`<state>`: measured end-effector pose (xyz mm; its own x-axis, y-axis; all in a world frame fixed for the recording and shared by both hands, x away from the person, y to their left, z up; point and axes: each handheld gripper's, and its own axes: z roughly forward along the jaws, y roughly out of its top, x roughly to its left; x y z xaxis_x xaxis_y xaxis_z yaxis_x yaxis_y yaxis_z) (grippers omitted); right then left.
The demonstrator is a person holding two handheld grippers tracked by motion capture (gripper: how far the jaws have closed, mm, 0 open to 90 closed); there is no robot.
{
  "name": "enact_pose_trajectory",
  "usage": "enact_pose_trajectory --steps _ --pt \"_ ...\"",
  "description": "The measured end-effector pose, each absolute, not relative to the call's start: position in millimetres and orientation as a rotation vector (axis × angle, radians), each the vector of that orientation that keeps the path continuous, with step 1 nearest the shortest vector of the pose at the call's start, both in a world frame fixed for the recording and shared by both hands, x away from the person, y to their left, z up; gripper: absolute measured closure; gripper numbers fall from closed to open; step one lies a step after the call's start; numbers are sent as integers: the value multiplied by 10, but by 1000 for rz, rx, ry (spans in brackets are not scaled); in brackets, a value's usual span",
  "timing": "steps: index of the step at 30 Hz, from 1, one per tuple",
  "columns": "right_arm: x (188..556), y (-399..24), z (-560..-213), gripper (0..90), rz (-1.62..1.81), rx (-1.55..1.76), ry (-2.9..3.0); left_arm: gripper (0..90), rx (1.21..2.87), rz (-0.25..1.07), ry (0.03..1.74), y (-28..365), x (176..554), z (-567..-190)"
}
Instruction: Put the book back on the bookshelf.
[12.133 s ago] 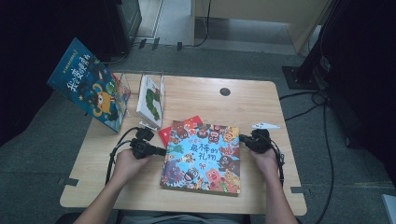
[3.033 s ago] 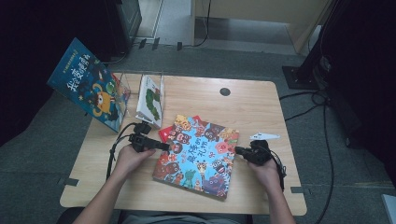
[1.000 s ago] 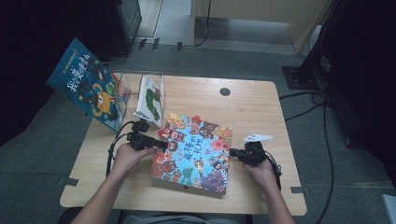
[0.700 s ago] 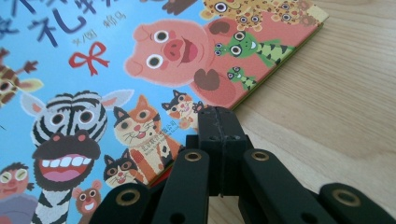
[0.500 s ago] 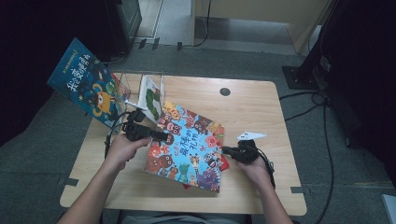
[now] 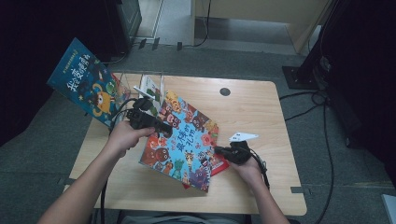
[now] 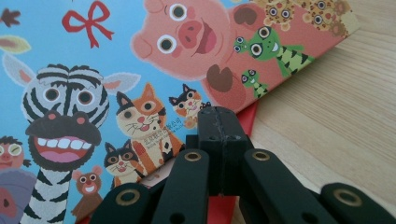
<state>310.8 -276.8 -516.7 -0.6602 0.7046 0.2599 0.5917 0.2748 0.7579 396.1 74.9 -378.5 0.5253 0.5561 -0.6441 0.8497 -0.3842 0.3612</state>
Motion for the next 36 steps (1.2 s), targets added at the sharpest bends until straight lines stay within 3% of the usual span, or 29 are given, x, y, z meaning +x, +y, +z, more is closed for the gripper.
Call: enact_pose_trajectory --steps 13,21,28,36 --pt "3143 -2860 -5095 806 1266 1201 2433 800 2350 -523 1058 495 4131 -3255" --pt "3158 -2861 -5108 655 1267 1207 2431 822 2478 -480 970 403 4077 -3046" --pt "3176 -2823 -5109 624 1253 1199 2435 819 2484 -427 975 549 4040 -2947" --pt "3199 -2773 -5122 585 1280 1160 2392 820 2372 -455 1054 929 4012 -2800"
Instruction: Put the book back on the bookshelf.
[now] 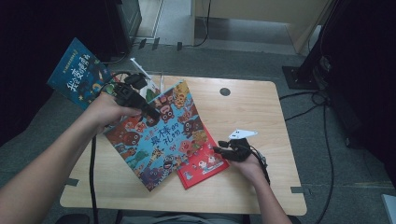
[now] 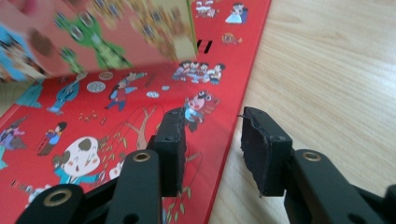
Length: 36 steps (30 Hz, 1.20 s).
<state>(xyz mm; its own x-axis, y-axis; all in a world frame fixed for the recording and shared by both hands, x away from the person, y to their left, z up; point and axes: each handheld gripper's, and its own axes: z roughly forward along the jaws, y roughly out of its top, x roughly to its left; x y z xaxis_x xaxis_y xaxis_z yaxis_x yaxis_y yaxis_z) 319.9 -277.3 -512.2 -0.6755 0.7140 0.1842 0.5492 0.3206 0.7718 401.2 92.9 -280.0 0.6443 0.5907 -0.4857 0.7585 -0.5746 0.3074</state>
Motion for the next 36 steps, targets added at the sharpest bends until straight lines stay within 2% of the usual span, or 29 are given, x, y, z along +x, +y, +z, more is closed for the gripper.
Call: enact_pose_trajectory --steps 3,10,31,36 --pt "3244 -2730 -5114 546 1262 1164 2393 818 2342 -420 1102 1138 3962 -2734" --pt "3331 -2664 -5142 534 1231 1160 2391 816 2265 -398 1196 1510 3894 -2667" --pt "3465 -2628 -5170 489 1239 1181 2387 816 2149 -313 1443 2347 3735 -2560" --pt "3467 -2632 -5177 452 1233 1169 2380 816 2120 -298 1475 2543 3720 -2557"
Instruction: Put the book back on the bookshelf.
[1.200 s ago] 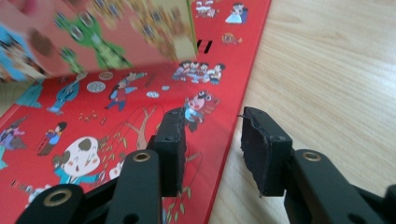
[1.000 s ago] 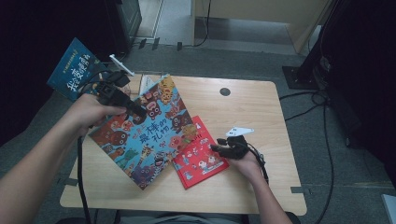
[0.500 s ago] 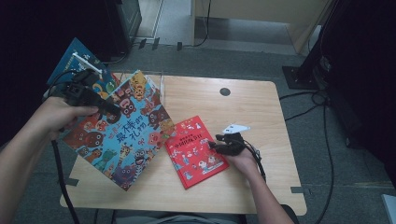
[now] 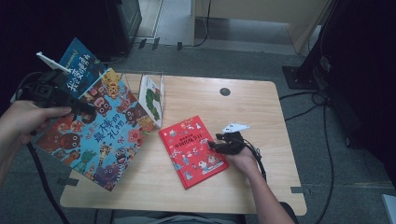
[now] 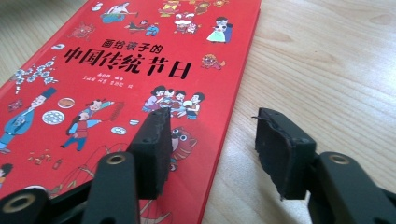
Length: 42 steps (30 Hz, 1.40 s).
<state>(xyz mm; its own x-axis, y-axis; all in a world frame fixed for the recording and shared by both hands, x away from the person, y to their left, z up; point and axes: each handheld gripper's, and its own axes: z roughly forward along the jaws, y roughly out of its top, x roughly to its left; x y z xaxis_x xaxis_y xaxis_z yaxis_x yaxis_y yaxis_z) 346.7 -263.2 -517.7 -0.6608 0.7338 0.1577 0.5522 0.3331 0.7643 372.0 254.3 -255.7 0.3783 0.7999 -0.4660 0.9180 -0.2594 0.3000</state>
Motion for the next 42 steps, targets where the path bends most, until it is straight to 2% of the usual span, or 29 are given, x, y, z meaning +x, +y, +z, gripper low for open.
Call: enact_pose_trajectory --steps 6,23,35,42 --pt "3458 -2625 -5171 453 1224 1158 2380 818 2083 -316 1496 2713 3703 -2533" --pt "3449 -2615 -5164 454 1210 1129 2384 815 1987 -246 1658 3305 3601 -2364" --pt "3445 -2608 -5161 457 1207 1120 2384 815 1916 -182 1740 3504 3676 -2128" --pt "3449 -2602 -5162 459 1205 1102 2381 815 1876 -160 1789 3481 3850 -2090"
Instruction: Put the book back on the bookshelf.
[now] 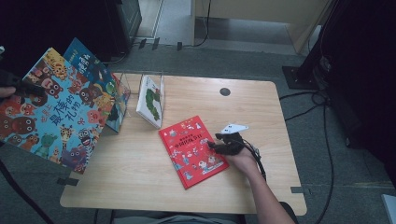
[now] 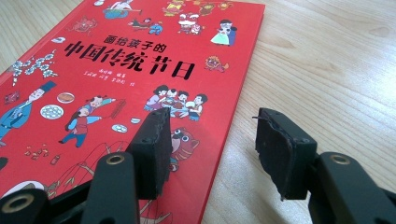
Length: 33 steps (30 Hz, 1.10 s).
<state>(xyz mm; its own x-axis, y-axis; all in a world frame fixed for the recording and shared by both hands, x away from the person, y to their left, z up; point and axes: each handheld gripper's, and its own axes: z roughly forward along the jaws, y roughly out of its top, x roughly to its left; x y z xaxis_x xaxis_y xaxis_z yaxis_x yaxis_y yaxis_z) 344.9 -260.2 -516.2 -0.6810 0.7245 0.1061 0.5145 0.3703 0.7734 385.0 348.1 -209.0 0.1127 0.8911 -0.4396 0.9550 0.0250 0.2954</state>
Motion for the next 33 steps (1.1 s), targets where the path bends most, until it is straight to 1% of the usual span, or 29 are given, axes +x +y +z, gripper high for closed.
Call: enact_pose_trajectory --steps 8,9,12,13,17,24,33 --pt "3454 -2594 -5167 461 1216 1108 2381 816 1812 -131 1811 3409 4075 -2059" --pt "3452 -2586 -5166 465 1217 1111 2381 816 1795 -123 1818 3389 4151 -2055" --pt "3448 -2581 -5160 470 1209 1118 2382 816 1782 -105 1823 3373 4224 -2061" --pt "3442 -2578 -5156 474 1209 1124 2388 816 1770 -80 1837 3352 4291 -2078" --pt "3439 -2595 -5149 474 1207 1126 2404 814 1769 -59 1845 3296 4424 -2148" --pt "3356 -2542 -5146 480 1207 1104 2402 815 1783 -71 1848 3213 4616 -2250" --pt "3237 -2571 -5160 484 1219 1097 2387 807 1813 -52 1859 2995 4867 -2409"
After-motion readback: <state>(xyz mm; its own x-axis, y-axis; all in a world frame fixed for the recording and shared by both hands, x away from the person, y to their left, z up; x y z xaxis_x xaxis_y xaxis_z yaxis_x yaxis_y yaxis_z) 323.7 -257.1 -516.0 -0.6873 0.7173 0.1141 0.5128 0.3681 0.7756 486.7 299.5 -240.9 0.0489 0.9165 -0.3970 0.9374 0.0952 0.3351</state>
